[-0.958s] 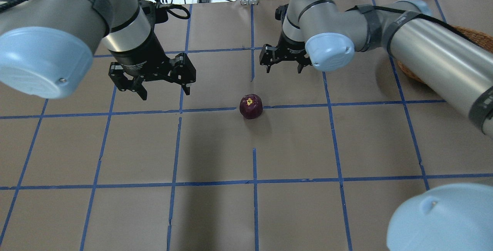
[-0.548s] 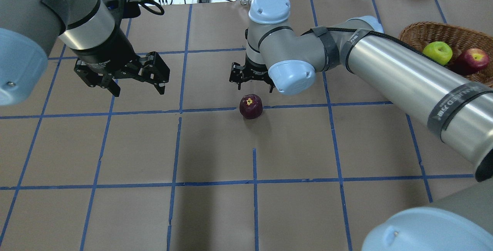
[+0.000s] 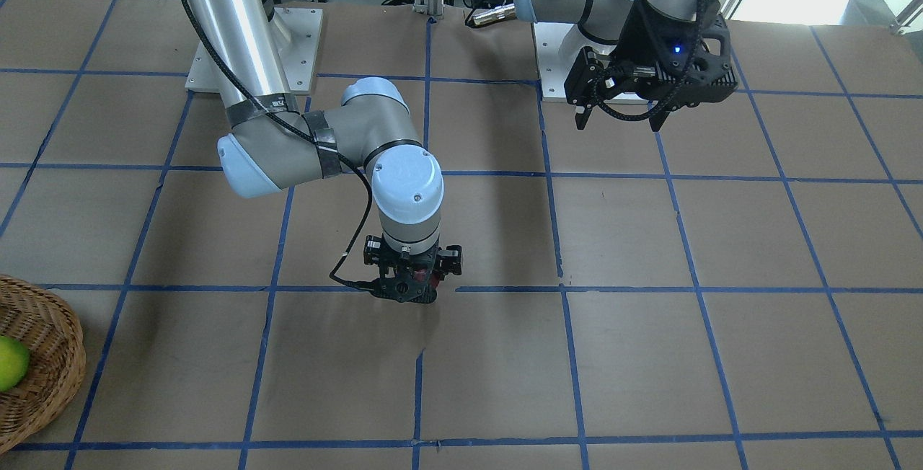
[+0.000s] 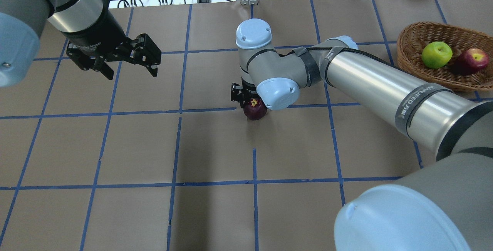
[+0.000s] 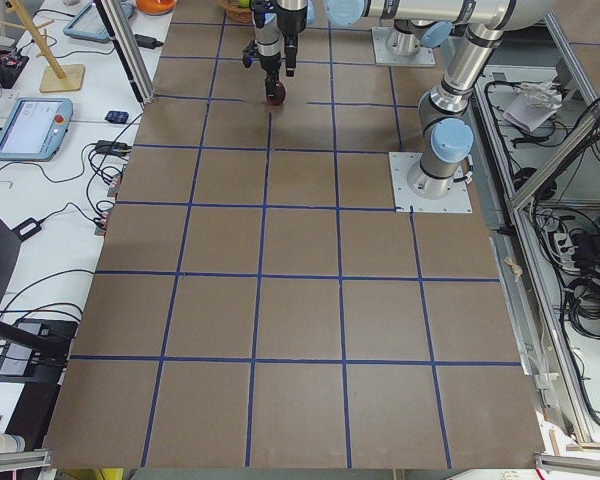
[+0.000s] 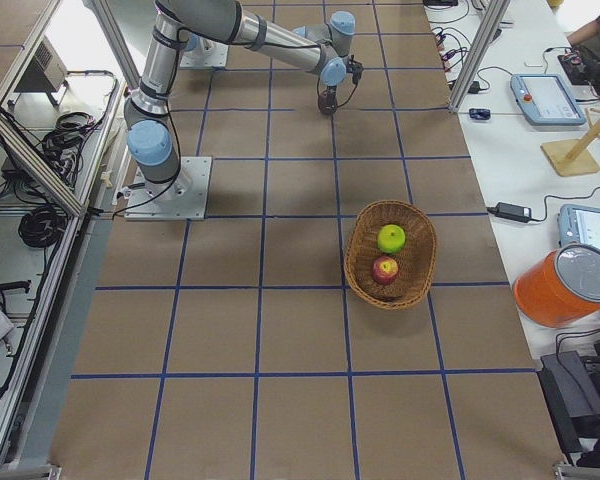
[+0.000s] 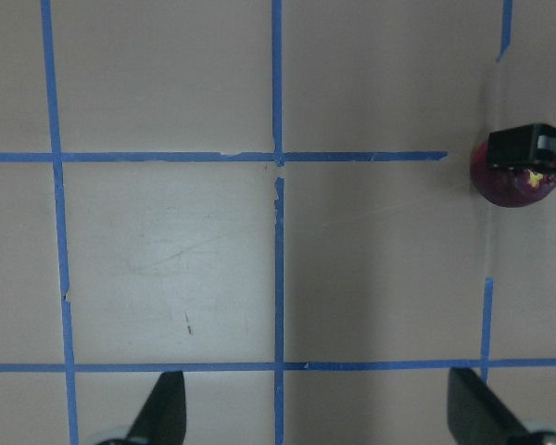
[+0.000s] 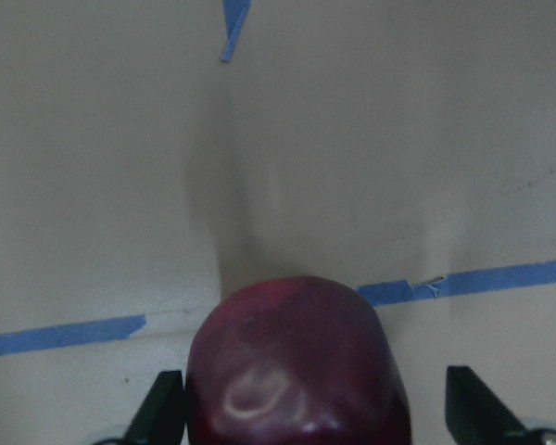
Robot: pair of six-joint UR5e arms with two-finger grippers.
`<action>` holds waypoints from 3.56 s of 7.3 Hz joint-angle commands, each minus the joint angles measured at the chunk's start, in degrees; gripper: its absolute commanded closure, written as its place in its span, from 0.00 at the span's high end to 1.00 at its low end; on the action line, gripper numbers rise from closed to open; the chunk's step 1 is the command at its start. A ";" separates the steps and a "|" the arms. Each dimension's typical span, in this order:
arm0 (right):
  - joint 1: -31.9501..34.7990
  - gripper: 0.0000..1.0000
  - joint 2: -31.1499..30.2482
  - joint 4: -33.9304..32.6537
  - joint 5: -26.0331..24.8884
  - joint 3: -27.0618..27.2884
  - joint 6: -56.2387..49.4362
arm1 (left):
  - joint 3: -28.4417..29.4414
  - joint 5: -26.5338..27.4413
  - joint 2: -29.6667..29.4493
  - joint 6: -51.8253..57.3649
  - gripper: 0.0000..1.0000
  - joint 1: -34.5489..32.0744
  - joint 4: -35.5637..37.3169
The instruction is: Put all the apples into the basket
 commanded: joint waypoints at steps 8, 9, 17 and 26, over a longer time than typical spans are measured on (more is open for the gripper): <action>-36.32 0.00 -5.77 17.04 -7.82 -16.08 -59.30 | 4.51 0.64 -2.06 -0.87 1.00 -0.05 -4.21; -40.48 0.00 -3.06 15.55 -7.82 -17.32 -67.93 | 4.51 0.64 -2.06 -0.87 1.00 -0.05 -4.21; -44.12 0.23 3.73 11.76 -2.46 -18.13 -68.46 | 4.51 0.64 -2.07 -0.96 1.00 -0.05 -4.30; -24.14 1.00 -3.72 33.62 -2.99 -32.28 -45.87 | 4.69 0.64 -2.06 -0.96 1.00 -0.05 -4.30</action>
